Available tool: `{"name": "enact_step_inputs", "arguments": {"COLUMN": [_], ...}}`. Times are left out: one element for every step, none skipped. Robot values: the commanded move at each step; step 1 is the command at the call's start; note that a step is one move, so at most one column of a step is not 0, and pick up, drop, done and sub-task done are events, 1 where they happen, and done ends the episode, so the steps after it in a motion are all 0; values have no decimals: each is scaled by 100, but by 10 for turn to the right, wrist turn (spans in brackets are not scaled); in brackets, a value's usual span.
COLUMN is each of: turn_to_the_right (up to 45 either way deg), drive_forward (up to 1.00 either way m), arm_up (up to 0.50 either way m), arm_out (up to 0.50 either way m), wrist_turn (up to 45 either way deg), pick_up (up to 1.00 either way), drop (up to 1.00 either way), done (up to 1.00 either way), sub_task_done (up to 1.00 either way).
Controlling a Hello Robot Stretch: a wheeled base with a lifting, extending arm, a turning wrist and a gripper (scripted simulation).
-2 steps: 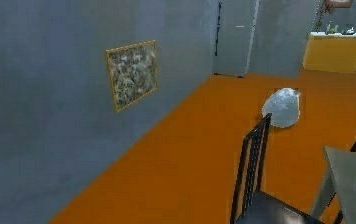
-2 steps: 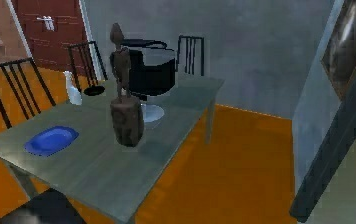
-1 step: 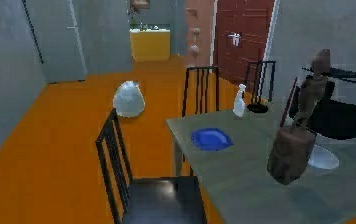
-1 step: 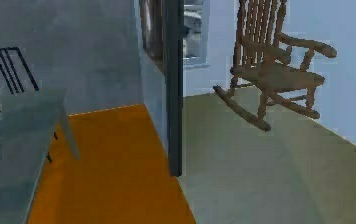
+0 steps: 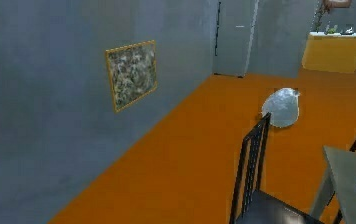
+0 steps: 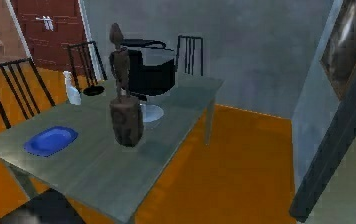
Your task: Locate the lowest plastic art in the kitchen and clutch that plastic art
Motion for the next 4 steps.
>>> {"name": "enact_step_inputs", "arguments": {"turn_to_the_right": [-420, 0, 30, 0], "drive_forward": [0, 10, 0, 55], "arm_up": [0, 0, 0, 0], "arm_out": [0, 0, 0, 0], "wrist_turn": [0, 0, 0, 0], "pick_up": [0, 0, 0, 0], "drop": [0, 0, 0, 0], "done": [0, 0, 0, 0], "sub_task_done": [0, 0, 0, 0]}}
